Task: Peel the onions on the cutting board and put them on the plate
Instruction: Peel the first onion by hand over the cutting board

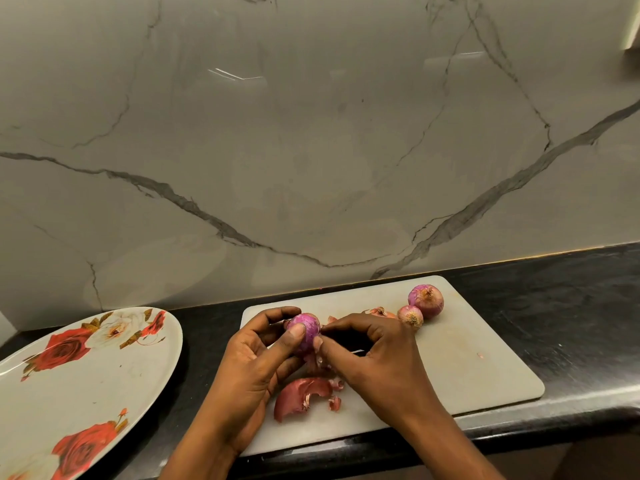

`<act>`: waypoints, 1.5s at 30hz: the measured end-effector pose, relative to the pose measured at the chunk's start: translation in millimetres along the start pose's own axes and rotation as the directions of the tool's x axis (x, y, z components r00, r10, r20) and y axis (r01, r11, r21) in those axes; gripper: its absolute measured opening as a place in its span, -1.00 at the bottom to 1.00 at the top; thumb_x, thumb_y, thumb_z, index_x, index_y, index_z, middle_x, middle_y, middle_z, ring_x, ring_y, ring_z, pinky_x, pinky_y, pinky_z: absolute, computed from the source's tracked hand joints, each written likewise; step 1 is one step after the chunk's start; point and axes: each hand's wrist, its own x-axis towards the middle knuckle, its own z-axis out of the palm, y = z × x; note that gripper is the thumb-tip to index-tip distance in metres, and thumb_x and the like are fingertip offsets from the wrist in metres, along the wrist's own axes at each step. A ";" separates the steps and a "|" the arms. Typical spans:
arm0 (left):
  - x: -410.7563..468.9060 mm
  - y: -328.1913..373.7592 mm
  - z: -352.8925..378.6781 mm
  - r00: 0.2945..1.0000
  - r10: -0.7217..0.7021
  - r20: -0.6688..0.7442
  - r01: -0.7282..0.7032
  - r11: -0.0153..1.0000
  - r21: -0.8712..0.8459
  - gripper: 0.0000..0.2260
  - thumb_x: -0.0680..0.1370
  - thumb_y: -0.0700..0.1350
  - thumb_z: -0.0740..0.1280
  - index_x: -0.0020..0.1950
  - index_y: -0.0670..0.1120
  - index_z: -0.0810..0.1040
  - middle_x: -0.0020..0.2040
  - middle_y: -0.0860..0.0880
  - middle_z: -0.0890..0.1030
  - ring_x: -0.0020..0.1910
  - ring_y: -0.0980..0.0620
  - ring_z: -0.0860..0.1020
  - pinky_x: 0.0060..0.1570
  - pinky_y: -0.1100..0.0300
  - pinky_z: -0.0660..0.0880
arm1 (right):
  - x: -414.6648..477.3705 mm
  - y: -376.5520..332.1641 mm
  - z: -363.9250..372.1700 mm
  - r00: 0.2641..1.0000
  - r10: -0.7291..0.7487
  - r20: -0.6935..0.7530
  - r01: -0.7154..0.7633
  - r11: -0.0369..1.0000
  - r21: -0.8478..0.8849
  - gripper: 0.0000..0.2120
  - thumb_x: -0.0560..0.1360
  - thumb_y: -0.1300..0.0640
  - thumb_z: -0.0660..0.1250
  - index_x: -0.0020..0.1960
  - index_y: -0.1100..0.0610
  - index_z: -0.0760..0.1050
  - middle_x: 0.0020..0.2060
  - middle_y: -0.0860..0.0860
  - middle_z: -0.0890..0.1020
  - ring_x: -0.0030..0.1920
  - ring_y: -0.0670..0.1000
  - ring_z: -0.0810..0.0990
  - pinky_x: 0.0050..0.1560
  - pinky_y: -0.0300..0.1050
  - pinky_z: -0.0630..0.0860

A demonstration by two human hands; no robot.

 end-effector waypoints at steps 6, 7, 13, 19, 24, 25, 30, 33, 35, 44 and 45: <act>-2.5 1.8 3.3 1.000 0.026 0.013 -0.026 0.999 0.023 -0.60 0.33 -0.10 0.57 0.17 -0.07 0.71 0.24 -0.22 0.68 0.17 -0.23 0.71 -0.02 0.05 0.71 | 0.3 3.0 -0.1 0.999 -0.040 0.005 0.040 0.999 -0.031 -0.83 0.52 0.15 0.50 -0.06 -0.14 0.73 -0.18 -0.28 0.73 -0.11 -0.22 0.71 -0.12 -0.40 0.59; -2.9 1.7 3.4 1.000 0.027 0.015 -0.027 0.999 0.027 -0.59 0.33 -0.10 0.58 0.17 -0.07 0.71 0.24 -0.22 0.68 0.17 -0.24 0.71 -0.01 0.04 0.71 | 0.2 3.2 0.0 0.999 -0.042 0.005 0.042 0.999 -0.034 -0.84 0.52 0.15 0.50 -0.07 -0.13 0.73 -0.19 -0.27 0.72 -0.12 -0.22 0.71 -0.13 -0.40 0.59; -4.3 1.7 4.3 0.999 0.039 0.026 -0.041 0.995 0.088 -0.62 0.31 -0.09 0.59 0.13 -0.03 0.73 0.23 -0.18 0.69 0.18 -0.20 0.71 0.02 0.07 0.70 | 0.9 4.8 2.6 0.999 -0.037 0.003 0.037 0.996 -0.085 -0.90 0.54 0.11 0.47 -0.10 -0.06 0.73 -0.26 -0.20 0.71 -0.15 -0.16 0.70 -0.17 -0.35 0.58; -0.2 0.9 -2.7 1.000 -0.015 0.013 0.015 1.000 -0.020 -0.67 0.51 -0.17 0.45 0.28 -0.08 0.67 0.25 -0.23 0.68 0.20 -0.24 0.69 0.00 0.06 0.71 | 2.9 7.9 2.3 0.995 0.017 -0.094 -0.025 0.996 -0.083 -0.89 0.49 0.01 0.39 -0.18 -0.02 0.64 -0.29 -0.11 0.65 -0.21 -0.11 0.64 -0.21 -0.18 0.59; 2.1 -0.6 -4.9 0.999 -0.031 0.032 0.032 0.999 -0.039 -0.68 0.55 -0.22 0.39 0.29 -0.06 0.70 0.29 -0.22 0.67 0.26 -0.24 0.67 0.10 0.02 0.70 | 0.9 9.4 1.9 0.999 -0.011 -0.052 0.007 0.997 -0.082 -0.79 0.52 0.19 0.47 0.04 -0.10 0.72 -0.17 -0.30 0.70 -0.05 -0.25 0.70 -0.03 -0.33 0.64; 2.3 -1.3 -5.4 0.999 -0.031 0.032 0.032 0.999 -0.040 -0.67 0.55 -0.23 0.39 0.30 -0.07 0.69 0.29 -0.21 0.68 0.27 -0.22 0.67 0.12 0.00 0.69 | 0.5 9.3 1.4 0.998 -0.018 -0.053 0.013 0.997 -0.077 -0.75 0.53 0.21 0.46 0.07 -0.11 0.72 -0.14 -0.32 0.71 -0.03 -0.26 0.70 -0.01 -0.36 0.63; 1.8 -1.5 -6.6 0.999 -0.027 0.040 0.028 0.999 -0.030 -0.67 0.55 -0.24 0.38 0.30 -0.06 0.69 0.29 -0.18 0.68 0.26 -0.24 0.67 0.12 -0.08 0.69 | 0.8 8.2 1.9 0.997 -0.013 -0.071 0.010 0.999 -0.047 -0.71 0.57 0.22 0.44 0.07 -0.18 0.71 -0.17 -0.40 0.69 -0.05 -0.26 0.71 -0.02 -0.32 0.66; 2.0 -1.8 -5.8 1.000 -0.007 0.018 0.007 1.000 -0.003 -0.69 0.56 -0.18 0.38 0.29 -0.03 0.70 0.28 -0.19 0.68 0.24 -0.26 0.68 0.11 -0.11 0.69 | 0.4 5.9 1.7 0.997 -0.025 -0.070 0.023 0.999 -0.037 -0.77 0.57 0.14 0.47 0.12 -0.17 0.71 -0.13 -0.38 0.69 -0.02 -0.29 0.70 0.00 -0.32 0.65; 1.8 -1.9 -4.8 1.000 -0.002 0.018 0.002 1.000 0.010 -0.70 0.56 -0.14 0.37 0.28 -0.03 0.70 0.27 -0.20 0.69 0.24 -0.24 0.68 0.21 -0.20 0.64 | 0.1 2.2 1.2 0.999 -0.042 -0.034 0.042 0.999 -0.003 -0.75 0.56 0.09 0.50 0.11 -0.26 0.66 -0.14 -0.43 0.69 -0.01 -0.31 0.70 -0.04 -0.38 0.63; 0.3 -1.4 -4.3 0.998 -0.012 0.055 0.008 0.998 0.061 -0.72 0.56 -0.14 0.36 0.23 -0.04 0.73 0.28 -0.16 0.69 0.27 -0.20 0.67 0.16 -0.06 0.68 | 2.7 2.0 -2.8 1.000 -0.011 0.013 0.010 0.990 0.139 -0.75 0.51 0.10 0.53 0.16 -0.14 0.70 -0.04 -0.30 0.75 0.03 -0.29 0.71 0.04 -0.38 0.62; 0.6 -1.9 -4.4 0.998 -0.007 0.057 0.003 0.997 0.071 -0.71 0.56 -0.14 0.36 0.25 -0.05 0.73 0.28 -0.16 0.69 0.27 -0.20 0.67 0.16 -0.06 0.67 | 2.1 0.8 -3.2 1.000 -0.022 0.013 0.020 0.990 0.139 -0.74 0.51 0.10 0.53 0.13 -0.18 0.69 -0.06 -0.33 0.74 0.02 -0.30 0.71 0.02 -0.40 0.61</act>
